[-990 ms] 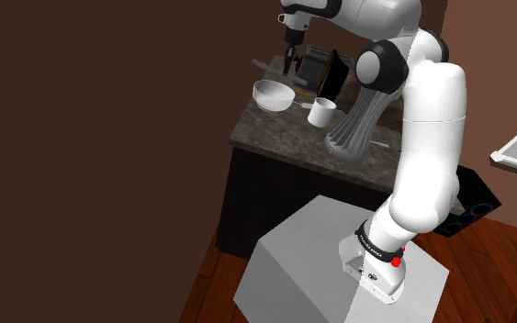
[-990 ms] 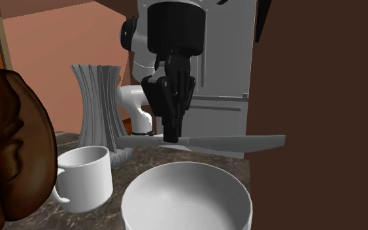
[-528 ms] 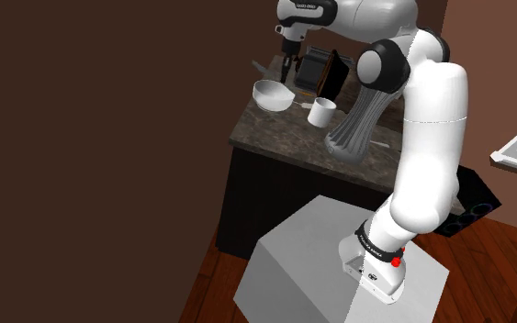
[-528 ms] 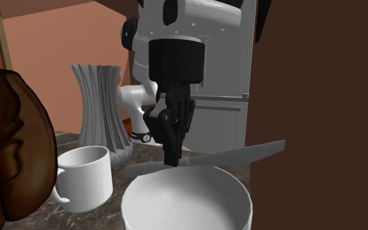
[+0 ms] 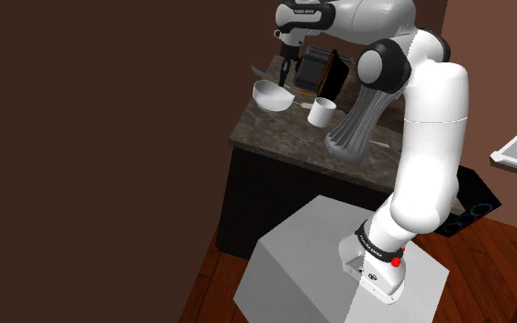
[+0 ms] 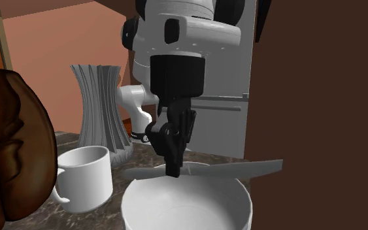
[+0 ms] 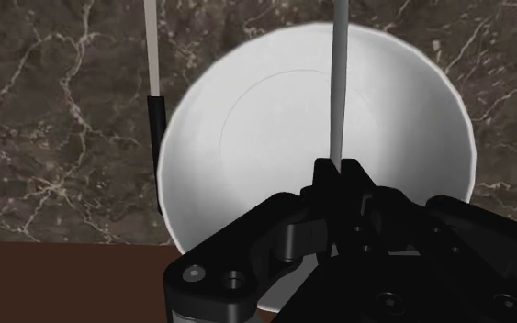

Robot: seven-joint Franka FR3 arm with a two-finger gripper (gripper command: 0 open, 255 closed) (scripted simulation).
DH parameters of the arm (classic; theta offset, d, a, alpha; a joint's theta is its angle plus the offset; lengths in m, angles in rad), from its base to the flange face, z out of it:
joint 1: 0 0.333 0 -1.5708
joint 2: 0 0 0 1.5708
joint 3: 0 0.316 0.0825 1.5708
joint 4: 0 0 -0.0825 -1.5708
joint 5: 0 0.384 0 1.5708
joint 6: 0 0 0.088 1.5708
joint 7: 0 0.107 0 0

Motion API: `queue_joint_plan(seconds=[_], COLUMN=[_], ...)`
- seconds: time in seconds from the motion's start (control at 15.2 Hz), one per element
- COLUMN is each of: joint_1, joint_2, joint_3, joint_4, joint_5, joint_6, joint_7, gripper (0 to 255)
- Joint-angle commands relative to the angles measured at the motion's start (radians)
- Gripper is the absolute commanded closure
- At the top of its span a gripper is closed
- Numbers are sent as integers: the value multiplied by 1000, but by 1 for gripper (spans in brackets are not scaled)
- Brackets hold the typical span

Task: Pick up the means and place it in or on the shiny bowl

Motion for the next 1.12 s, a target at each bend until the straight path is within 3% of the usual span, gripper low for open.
queue_joint_plan(seconds=[0.0, 0.13, 0.2, 0.53, 0.79, 1.06], joint_1=[0, 0, -1, 0, -17, -17], joint_2=[5, 5, 7, 5, 18, 18], joint_3=[0, 0, 1, 0, -1, -1], joint_4=[-9, -9, -5, -9, 141, 141], joint_5=[0, 0, 0, 0, 1, 1], joint_6=[2, 2, 0, 2, -133, -133], joint_7=[-1, -1, 0, -1, 5, 5], gripper=[255, 255, 0, 0, 0, 0])
